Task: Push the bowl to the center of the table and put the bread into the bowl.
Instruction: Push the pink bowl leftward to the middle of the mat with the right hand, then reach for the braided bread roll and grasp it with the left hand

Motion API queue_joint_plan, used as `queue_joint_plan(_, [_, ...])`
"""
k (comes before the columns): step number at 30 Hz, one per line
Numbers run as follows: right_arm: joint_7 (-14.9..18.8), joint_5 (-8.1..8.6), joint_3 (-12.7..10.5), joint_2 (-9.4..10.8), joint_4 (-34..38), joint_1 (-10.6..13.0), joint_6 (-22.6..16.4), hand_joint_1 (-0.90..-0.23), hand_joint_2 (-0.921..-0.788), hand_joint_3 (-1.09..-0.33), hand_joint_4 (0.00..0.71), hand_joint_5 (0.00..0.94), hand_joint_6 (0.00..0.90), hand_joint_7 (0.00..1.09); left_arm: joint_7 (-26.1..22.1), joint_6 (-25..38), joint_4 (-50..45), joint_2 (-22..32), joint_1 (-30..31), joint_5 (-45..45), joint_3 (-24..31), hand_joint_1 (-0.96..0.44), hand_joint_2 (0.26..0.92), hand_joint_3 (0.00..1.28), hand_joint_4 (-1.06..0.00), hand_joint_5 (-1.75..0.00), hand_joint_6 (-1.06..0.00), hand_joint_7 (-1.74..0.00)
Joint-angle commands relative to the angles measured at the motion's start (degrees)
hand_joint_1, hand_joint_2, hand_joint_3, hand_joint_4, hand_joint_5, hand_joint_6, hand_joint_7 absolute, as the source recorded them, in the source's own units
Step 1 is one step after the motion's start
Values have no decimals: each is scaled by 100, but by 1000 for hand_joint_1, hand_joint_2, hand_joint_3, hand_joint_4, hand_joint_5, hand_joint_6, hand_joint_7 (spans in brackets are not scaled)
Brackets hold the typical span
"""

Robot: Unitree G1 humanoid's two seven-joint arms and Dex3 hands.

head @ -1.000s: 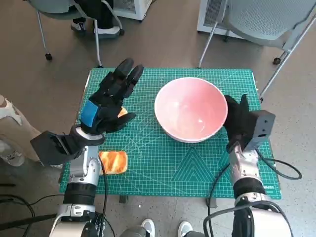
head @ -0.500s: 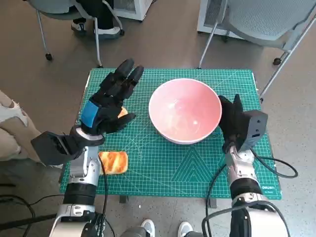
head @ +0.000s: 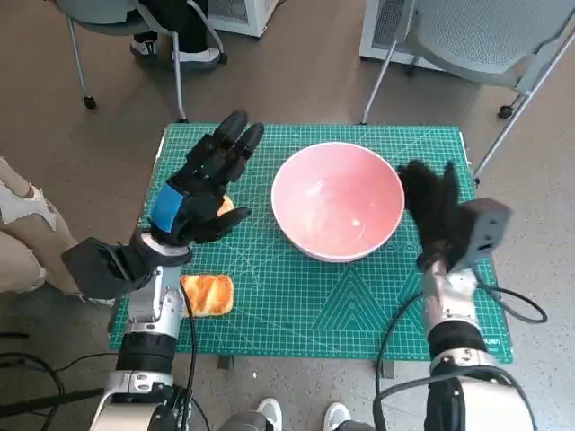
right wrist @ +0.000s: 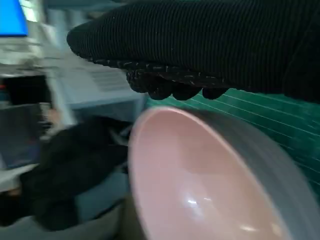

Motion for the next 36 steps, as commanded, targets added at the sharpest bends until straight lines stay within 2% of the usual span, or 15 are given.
queue_joint_plan(1, [223,97,-19,-127,-151,-40,-329,-616,-921,-775,239,5,269,136,13,-20,8,-15,-18,36,-13,-595,921,209,-111,0,-241,-38])
queue_joint_plan(5, [460,93,78,-158,-432,-17,-717,-610,-921,-790,213,1,236,119,7,-26,11,0,-13,36,-2,-599,921,210,-111,0,-241,-36])
queue_joint_plan(9, [716,83,259,-129,-952,112,-1219,-626,-921,-816,176,0,190,95,13,-64,-50,23,35,54,3,-604,921,214,-110,0,-241,-33])
queue_joint_plan(11, [852,135,326,-89,-1239,190,-1395,-639,-921,-817,163,0,179,90,16,-91,-91,39,64,62,7,-606,921,216,-110,0,-241,-32])
queue_joint_plan(12, [958,195,366,-49,-1440,244,-1491,-667,-921,-799,173,8,192,99,28,-122,-122,51,84,82,9,-603,921,213,-109,0,-243,-32])
queue_joint_plan(13, [1078,267,416,9,-1681,310,-1587,-666,-921,-801,168,6,187,98,47,-180,-154,73,107,124,10,-604,921,216,-109,0,-243,-31])
queue_joint_plan(19, [1503,593,725,261,-2766,671,-1691,-661,-921,-799,155,4,177,102,215,-524,-389,288,255,510,-10,-657,921,236,-109,0,-244,-27])
queue_joint_plan(23, [1674,710,900,340,-3180,836,-1655,-661,-921,-791,159,6,182,111,471,-576,-834,568,468,921,-3,-731,921,226,-109,0,-244,-25])
queue_joint_plan(26, [1747,751,976,359,-3279,884,-1646,-659,-921,-784,162,7,188,119,699,-379,-1399,864,729,1316,0,-750,921,147,-110,-1,-241,-20])
queue_joint_plan(29, [1755,767,1026,374,-3331,908,-1605,-657,-921,-780,164,8,190,126,828,94,-2201,1350,1174,1920,-2,-727,911,76,-111,0,-232,-13])
queue_joint_plan(30, [1754,771,1038,379,-3343,913,-1592,-654,-921,-778,165,8,190,128,852,289,-2472,1523,1330,2124,-2,-692,887,50,-107,0,-228,-9])
queue_joint_plan(32, [1748,771,1061,394,-3348,916,-1573,-653,-921,-777,165,7,189,131,796,1061,-3266,1967,1699,2630,42,-630,845,27,-98,-1,-232,-10])
queue_joint_plan(33, [1758,791,1067,403,-3344,916,-1557,-652,-921,-776,165,7,189,132,709,1781,-3846,2166,1871,2970,74,-612,833,22,-95,-1,-234,-11])
queue_joint_plan(36, [1739,801,1083,422,-3330,909,-1533,-650,-921,-774,165,7,188,136,633,3265,-4981,2367,2155,3727,101,-468,752,6,-123,-18,-307,-47])
